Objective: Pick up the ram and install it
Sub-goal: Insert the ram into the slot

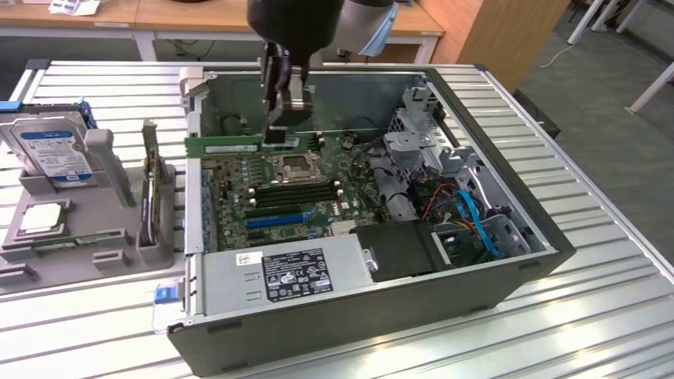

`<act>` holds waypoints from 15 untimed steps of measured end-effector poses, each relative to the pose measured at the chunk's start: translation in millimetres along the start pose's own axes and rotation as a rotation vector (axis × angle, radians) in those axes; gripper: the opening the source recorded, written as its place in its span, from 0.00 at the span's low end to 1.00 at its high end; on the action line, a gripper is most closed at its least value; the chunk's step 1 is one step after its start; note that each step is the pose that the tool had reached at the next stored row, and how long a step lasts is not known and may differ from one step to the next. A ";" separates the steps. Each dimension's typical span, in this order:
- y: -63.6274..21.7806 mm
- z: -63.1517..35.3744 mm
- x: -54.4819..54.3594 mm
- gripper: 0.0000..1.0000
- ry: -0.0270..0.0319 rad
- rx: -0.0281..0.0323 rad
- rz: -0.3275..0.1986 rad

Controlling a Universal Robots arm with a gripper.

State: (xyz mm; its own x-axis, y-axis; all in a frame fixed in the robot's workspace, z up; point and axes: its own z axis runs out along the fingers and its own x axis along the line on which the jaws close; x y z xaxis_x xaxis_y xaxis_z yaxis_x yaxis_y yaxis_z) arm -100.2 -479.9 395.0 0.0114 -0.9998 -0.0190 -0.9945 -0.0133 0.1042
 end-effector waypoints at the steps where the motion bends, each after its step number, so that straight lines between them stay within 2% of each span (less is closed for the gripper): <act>1: -3.5 -0.3 0.1 0.12 0.0000 0.0000 -0.001; 15: -48.5 -5.1 0.8 0.12 0.0007 -0.0002 -0.009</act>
State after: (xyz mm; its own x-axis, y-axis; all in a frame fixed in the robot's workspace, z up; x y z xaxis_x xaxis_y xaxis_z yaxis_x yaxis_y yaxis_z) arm -51.4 -480.2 395.0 0.0207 -0.9996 -0.0193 -0.9943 -0.0226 0.1041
